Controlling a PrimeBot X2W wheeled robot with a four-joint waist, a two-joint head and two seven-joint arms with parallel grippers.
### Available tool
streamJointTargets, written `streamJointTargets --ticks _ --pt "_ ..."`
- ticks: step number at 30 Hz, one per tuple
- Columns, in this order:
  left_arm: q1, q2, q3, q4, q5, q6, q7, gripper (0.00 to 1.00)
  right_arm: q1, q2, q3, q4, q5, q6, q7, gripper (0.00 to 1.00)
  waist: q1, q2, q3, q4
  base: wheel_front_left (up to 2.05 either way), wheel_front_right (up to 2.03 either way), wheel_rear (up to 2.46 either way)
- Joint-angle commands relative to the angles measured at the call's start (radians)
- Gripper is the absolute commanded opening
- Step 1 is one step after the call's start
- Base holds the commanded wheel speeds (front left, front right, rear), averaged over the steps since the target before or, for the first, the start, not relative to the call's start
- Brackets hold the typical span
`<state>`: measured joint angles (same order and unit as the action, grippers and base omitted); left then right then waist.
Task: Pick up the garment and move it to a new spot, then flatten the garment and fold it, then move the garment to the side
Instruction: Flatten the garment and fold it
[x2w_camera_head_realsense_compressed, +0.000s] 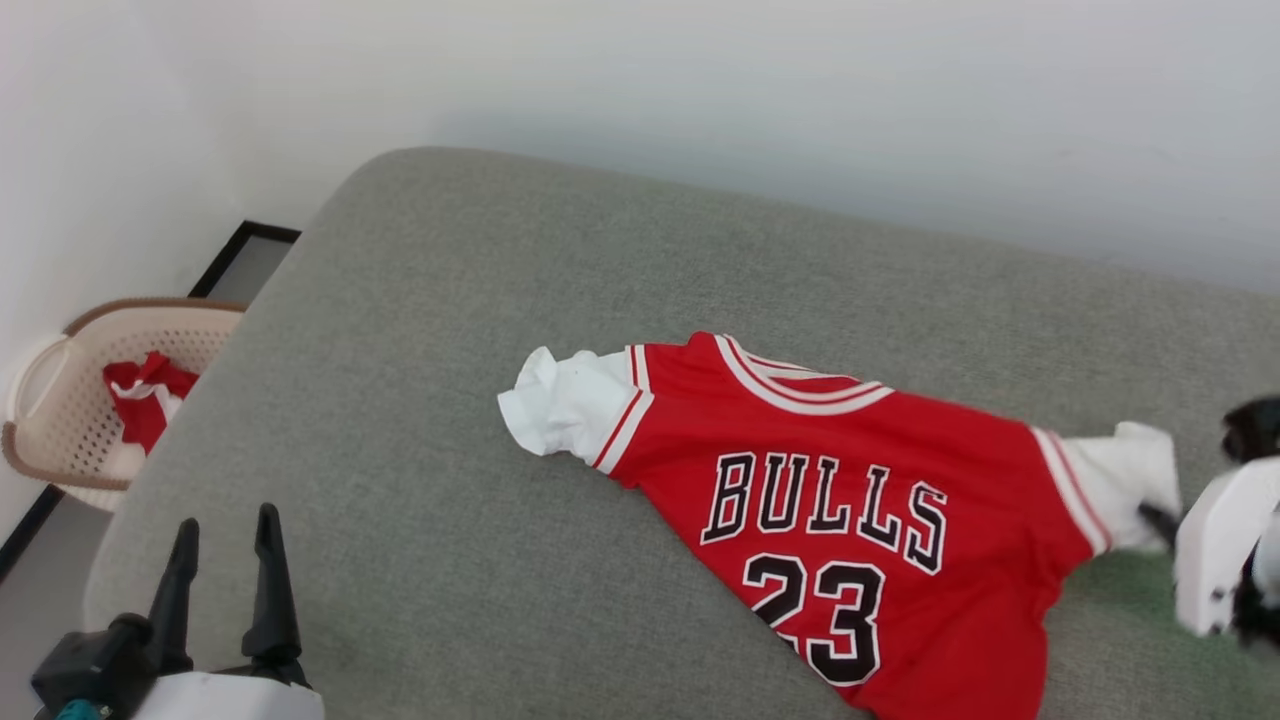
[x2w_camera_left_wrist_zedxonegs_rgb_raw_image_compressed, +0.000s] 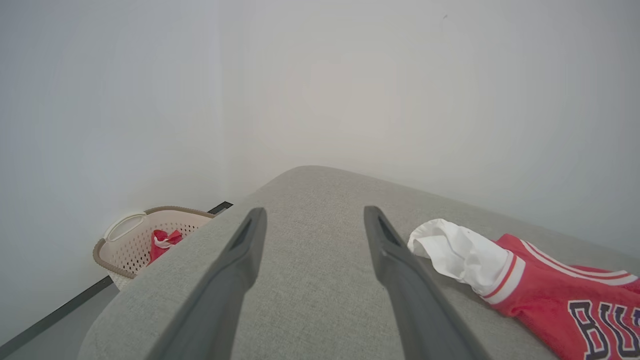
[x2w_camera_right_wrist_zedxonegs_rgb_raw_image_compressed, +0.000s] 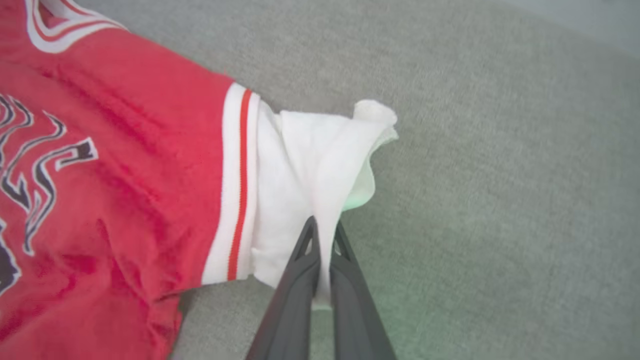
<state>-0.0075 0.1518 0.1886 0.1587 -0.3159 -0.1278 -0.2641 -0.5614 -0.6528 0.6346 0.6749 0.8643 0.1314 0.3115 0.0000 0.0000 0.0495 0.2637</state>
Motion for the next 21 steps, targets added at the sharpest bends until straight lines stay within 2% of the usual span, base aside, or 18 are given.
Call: streamJointTargets --ticks 1,6,11,18,19,20,21 --pt "0.011 0.002 -0.002 0.002 0.008 -0.003 0.0 1.0 0.025 0.015 0.001 0.007 0.001 -0.002 -0.003 0.0 0.0 0.0 -0.009 -0.008 0.0 0.0 0.0" --pt "0.012 0.007 -0.008 0.006 0.009 -0.003 0.0 1.0 0.087 0.062 0.025 0.006 0.013 -0.002 -0.001 0.0 0.0 0.0 -0.021 -0.013 0.0 0.0 0.0" --pt "0.02 0.015 -0.008 0.006 0.009 -0.003 0.0 1.0 0.132 0.077 0.05 -0.021 0.028 -0.001 0.015 0.0 0.0 0.0 -0.028 -0.02 0.0 0.0 0.0" --pt "0.026 0.013 0.001 -0.004 0.007 -0.003 0.0 1.0 0.198 0.057 0.064 -0.078 0.054 -0.001 0.061 0.0 0.0 0.0 -0.016 -0.033 0.0 0.0 0.0" --pt "0.026 0.012 0.003 -0.005 0.007 -0.003 0.0 1.0 0.207 0.055 0.062 -0.082 0.049 -0.001 0.057 0.24 0.0 0.0 -0.014 -0.036 0.0 0.0 0.0" --pt "0.026 0.012 0.004 -0.005 0.008 -0.003 0.0 1.0 0.21 0.053 0.057 -0.081 0.046 -0.002 0.052 0.55 0.0 0.0 -0.011 -0.038 0.0 0.0 0.0" --pt "0.025 0.011 0.006 -0.005 0.01 -0.003 0.0 1.0 0.209 0.054 0.049 -0.075 0.041 -0.002 0.05 1.0 0.0 0.0 -0.008 -0.04 0.0 0.0 0.0"
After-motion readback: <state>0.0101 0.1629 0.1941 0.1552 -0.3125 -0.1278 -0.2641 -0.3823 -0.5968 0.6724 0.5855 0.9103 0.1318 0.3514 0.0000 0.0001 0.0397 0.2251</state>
